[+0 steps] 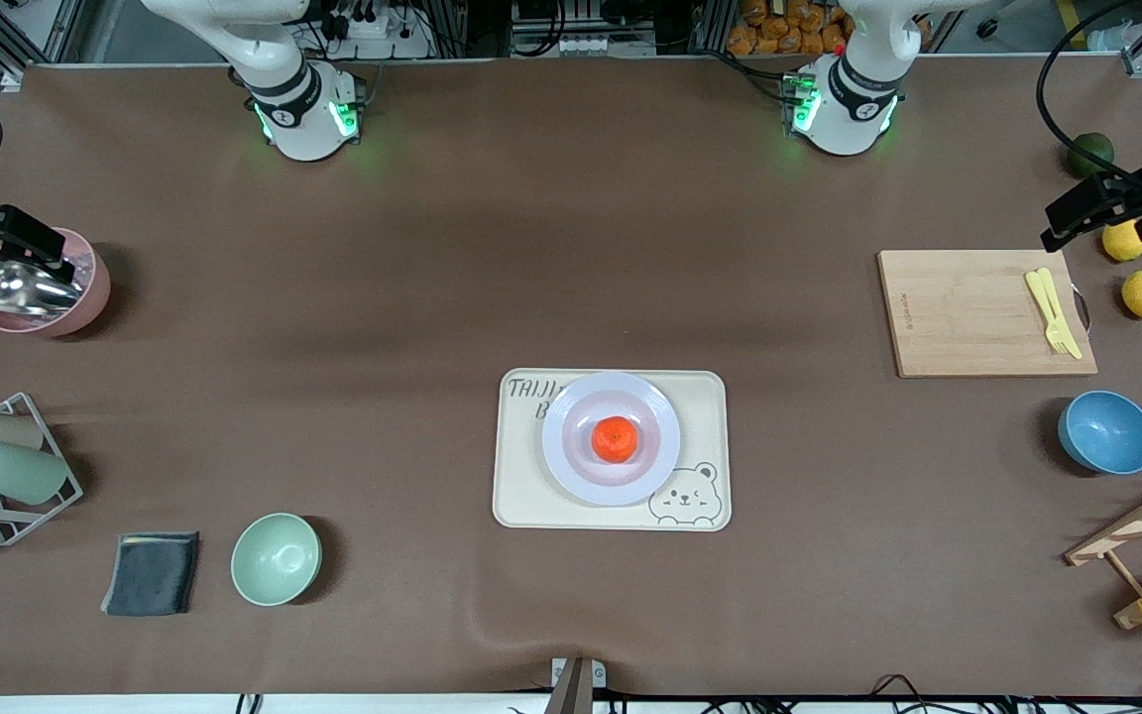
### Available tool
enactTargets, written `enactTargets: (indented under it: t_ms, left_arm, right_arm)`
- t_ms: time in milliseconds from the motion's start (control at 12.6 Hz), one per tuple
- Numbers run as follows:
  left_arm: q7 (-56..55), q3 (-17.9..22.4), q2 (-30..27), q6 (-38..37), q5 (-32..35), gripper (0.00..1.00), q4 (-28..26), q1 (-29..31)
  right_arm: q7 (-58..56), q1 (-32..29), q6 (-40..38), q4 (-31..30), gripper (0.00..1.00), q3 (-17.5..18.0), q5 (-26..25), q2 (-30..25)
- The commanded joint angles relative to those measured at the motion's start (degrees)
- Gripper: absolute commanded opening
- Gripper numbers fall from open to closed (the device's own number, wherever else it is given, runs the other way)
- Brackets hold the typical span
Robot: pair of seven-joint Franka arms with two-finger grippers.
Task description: Place orange and plate with both arms
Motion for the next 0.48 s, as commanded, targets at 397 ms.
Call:
enactTargets:
  t_ms: [397]
  left_arm:
    - [1.21,0.04,1.05,-1.31,0.90,1.00,2.01,0.09]
  right_arm:
    - [-0.31,-1.44,-0.48,1.77,1.00,0.91,0.41,0.32]
